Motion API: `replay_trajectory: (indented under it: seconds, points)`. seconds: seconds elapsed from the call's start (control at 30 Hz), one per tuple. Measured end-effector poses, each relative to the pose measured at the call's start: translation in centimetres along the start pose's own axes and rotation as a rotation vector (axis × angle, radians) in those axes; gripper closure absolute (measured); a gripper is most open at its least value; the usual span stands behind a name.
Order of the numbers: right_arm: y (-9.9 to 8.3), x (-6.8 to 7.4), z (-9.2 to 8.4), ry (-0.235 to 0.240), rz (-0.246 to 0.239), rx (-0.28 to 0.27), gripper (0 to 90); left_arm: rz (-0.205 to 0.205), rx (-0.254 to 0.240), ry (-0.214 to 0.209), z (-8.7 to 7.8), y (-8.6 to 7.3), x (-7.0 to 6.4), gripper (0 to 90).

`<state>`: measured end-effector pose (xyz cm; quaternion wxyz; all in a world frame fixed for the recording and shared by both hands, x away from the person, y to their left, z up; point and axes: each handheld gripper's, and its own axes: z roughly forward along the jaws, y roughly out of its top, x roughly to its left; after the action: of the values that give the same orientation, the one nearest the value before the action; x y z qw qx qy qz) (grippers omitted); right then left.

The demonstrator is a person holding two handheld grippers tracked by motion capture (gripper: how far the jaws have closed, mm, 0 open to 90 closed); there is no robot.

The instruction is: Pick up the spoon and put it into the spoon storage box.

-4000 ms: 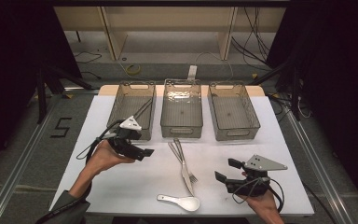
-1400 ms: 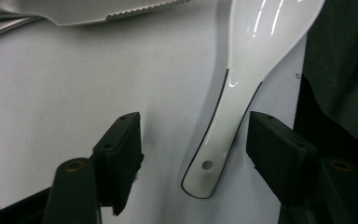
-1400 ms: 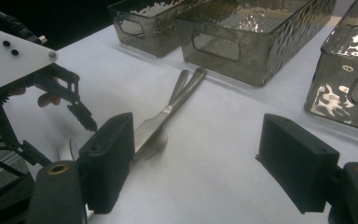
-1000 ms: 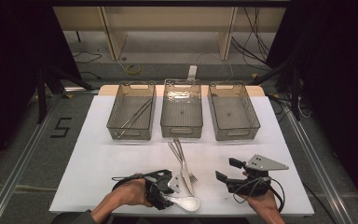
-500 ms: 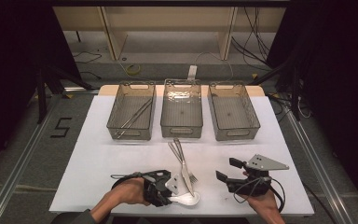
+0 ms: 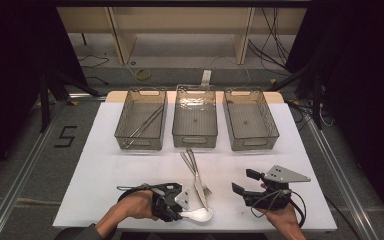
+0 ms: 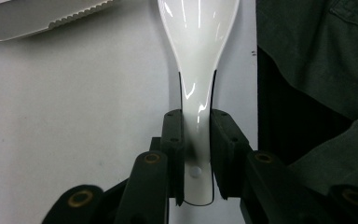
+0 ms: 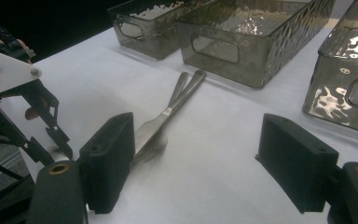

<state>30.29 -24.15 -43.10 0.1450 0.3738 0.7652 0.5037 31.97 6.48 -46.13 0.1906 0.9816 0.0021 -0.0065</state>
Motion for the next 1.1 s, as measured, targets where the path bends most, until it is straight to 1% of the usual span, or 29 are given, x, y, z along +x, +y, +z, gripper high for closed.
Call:
replay_trajectory:
  seconds: [0.03,0.07,0.1,0.13,0.17,0.2,0.23,0.27,0.3,0.33,0.37,0.4,0.43,0.47,0.53,0.6,0.67,0.7,0.73,0.77,0.8,0.83,0.87,0.9,0.97,1.03,1.07,1.1]
  points:
    - [0.0,0.0,0.0,-0.002,-0.001,0.0,27.9,0.0,-0.005,0.005,0.0,-0.1,0.0,75.7]
    - [0.0,0.0,0.0,-0.001,0.002,-0.001,27.9,-0.006,-0.002,0.001,-0.1,-0.1,0.0,75.7]
    - [0.0,0.0,0.0,0.0,0.0,-0.001,27.9,0.002,0.004,-0.002,-0.2,-0.1,0.1,75.8]
    - [0.0,0.0,0.0,0.0,0.004,-0.003,27.9,0.0,0.002,-0.003,-0.3,-0.1,0.0,75.8]
    - [0.0,0.0,0.0,0.0,0.004,-0.003,27.9,-0.007,0.005,-0.016,-0.4,-0.2,0.1,75.8]
    - [0.0,-0.1,0.0,0.0,0.003,-0.002,27.9,0.003,0.009,-0.013,-0.5,-0.3,0.0,75.8]
    - [0.0,0.0,0.0,-0.002,0.002,-0.001,27.9,-0.006,0.006,-0.012,-0.6,-0.4,0.0,75.8]
    - [0.0,0.0,0.0,0.0,0.004,-0.002,27.9,0.0,0.015,-0.021,-0.6,-0.4,0.1,75.8]
    - [0.0,0.0,0.0,0.0,0.002,-0.002,27.9,0.005,0.019,-0.014,-0.7,-0.5,0.0,75.9]
    - [0.0,0.0,0.0,0.0,0.002,0.0,27.9,-0.005,0.019,-0.021,-0.8,-0.5,0.0,75.9]
    - [0.0,0.0,0.0,0.001,0.002,0.0,27.9,0.001,0.026,-0.025,-0.8,-0.6,0.0,75.9]
    - [0.0,0.0,0.0,0.0,0.001,0.001,27.9,0.0,0.026,-0.022,-0.9,-0.7,0.0,75.9]
    - [0.0,0.0,0.0,0.0,0.0,0.0,28.0,-0.006,0.032,-0.03,-1.0,-0.8,0.1,75.9]
    - [0.0,0.0,0.0,0.0,0.002,0.001,28.0,0.002,0.035,-0.031,-1.1,-0.9,0.1,75.9]
    - [0.0,0.0,0.0,0.001,0.002,0.002,28.0,-0.001,0.042,-0.031,-1.3,-1.2,0.2,75.9]
    - [0.0,0.0,0.0,0.001,0.001,0.003,28.0,-0.016,0.037,-0.029,-1.5,-1.4,0.2,75.9]
    - [0.0,0.0,0.0,0.001,0.003,0.004,28.0,-0.01,0.043,-0.022,-1.7,-1.6,0.3,75.9]
    - [-0.1,0.0,0.0,0.0,0.003,0.005,28.0,-0.021,0.042,-0.025,-1.8,-1.6,0.3,76.0]
    - [-0.1,0.0,0.0,0.0,0.003,0.004,28.1,-0.016,0.041,-0.028,-1.9,-1.7,0.3,76.0]
    - [-0.1,0.0,0.0,0.0,0.003,0.004,28.1,-0.018,0.035,-0.016,-2.0,-1.8,0.3,76.0]
    - [-0.1,0.0,0.0,-0.001,0.002,0.004,28.1,-0.029,0.033,-0.024,-2.2,-1.8,0.4,76.0]
    - [-0.1,0.0,0.0,-0.002,0.001,0.004,28.1,-0.026,0.028,-0.021,-2.4,-1.9,0.4,76.0]
    - [-0.1,0.0,0.0,-0.002,0.001,0.004,28.1,-0.039,0.019,-0.013,-2.6,-2.0,0.5,76.0]
    - [-0.1,0.0,0.0,-0.002,0.001,0.004,28.1,-0.042,0.012,-0.012,-3.1,-2.3,0.7,76.0]
    - [-0.1,-0.1,0.0,-0.002,0.001,0.004,28.1,-0.049,0.007,-0.005,-3.3,-2.4,0.8,76.0]
    - [-0.1,-0.1,0.0,-0.002,0.001,0.003,28.1,-0.072,-0.027,0.009,-4.1,-2.7,1.3,76.0]
    - [-0.1,-0.1,0.0,-0.002,0.003,0.005,28.1,-0.072,-0.027,0.009,-4.1,-2.7,1.3,76.0]
    - [-0.1,-0.1,0.0,-0.002,0.003,0.006,28.1,-0.094,-0.047,0.009,-4.4,-2.8,1.4,76.0]
